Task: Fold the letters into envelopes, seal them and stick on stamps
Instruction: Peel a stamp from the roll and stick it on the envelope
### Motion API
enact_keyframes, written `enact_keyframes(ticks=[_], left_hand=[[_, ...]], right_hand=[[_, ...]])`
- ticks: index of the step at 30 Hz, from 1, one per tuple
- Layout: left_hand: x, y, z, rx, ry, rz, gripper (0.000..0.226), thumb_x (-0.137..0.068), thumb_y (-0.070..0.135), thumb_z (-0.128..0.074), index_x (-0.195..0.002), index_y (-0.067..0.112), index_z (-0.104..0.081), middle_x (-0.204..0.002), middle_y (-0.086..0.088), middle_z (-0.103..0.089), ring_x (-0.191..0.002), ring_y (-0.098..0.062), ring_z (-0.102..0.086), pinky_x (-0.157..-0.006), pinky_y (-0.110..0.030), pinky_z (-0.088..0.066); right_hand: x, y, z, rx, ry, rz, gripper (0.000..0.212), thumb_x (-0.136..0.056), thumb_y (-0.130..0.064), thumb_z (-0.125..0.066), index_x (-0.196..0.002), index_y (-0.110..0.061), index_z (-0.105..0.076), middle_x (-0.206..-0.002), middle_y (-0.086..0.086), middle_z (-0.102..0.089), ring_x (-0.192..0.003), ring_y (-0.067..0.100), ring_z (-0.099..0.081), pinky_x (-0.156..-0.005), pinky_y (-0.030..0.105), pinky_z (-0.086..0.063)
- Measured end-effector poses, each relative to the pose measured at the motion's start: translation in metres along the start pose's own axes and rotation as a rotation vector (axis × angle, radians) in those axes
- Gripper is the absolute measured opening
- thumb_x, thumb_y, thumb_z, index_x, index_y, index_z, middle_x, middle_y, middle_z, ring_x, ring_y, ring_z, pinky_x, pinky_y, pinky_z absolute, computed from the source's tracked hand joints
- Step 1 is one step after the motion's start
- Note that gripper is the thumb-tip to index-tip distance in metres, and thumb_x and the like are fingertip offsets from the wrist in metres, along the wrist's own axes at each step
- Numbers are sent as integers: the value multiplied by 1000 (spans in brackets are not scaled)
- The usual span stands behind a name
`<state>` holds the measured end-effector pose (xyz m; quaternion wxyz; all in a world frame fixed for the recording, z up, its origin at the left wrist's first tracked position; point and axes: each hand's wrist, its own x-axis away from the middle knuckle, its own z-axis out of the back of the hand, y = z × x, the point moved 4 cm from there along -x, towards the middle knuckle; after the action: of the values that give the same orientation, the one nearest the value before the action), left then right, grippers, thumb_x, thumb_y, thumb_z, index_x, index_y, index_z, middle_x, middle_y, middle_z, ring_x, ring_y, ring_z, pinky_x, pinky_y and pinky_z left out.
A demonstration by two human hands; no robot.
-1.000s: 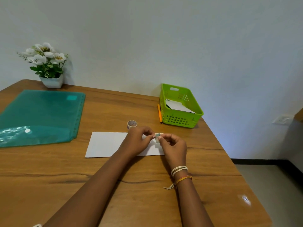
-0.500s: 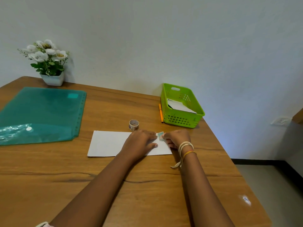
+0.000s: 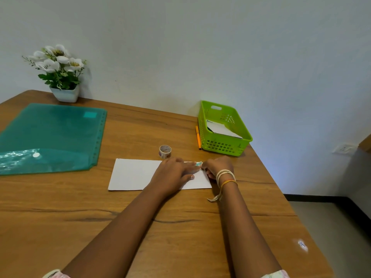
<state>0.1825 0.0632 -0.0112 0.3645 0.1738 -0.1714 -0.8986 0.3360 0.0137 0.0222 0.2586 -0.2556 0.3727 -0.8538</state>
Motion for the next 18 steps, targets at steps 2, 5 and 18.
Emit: enact_keyframes(ticks=[2,5,18], left_hand=[[0,1,1,-24,-8,-1,42,-93,49,-49,-135,49,-45,-136,3,-51,-121,-16,-44,-94,-32,-37],[3,4,3,-32,-13,-23,37,-95,45,-47,-132,50,-49,-137,-3,-49,-126,-18,-39,-94,-33,-32],[4,5,6,-23,-37,-5,36,-96,46,-45,-131,48,-51,-137,-3,-49,-127,-17,-39,-95,-33,-33]], right_hand=[[-1,1,-1,3,15,6,14,-56,-16,-73,-51,-5,-67,-50,8,-65,-46,23,-59,-68,41,-59],[-6,2,-4,27,30,12,17,-51,-21,-72,-54,-5,-68,-56,9,-68,-61,30,-68,-69,43,-59],[2,7,-6,157,179,307,5,-80,-19,-63,-77,-18,-67,-82,2,-69,-83,26,-63,-71,31,-51]])
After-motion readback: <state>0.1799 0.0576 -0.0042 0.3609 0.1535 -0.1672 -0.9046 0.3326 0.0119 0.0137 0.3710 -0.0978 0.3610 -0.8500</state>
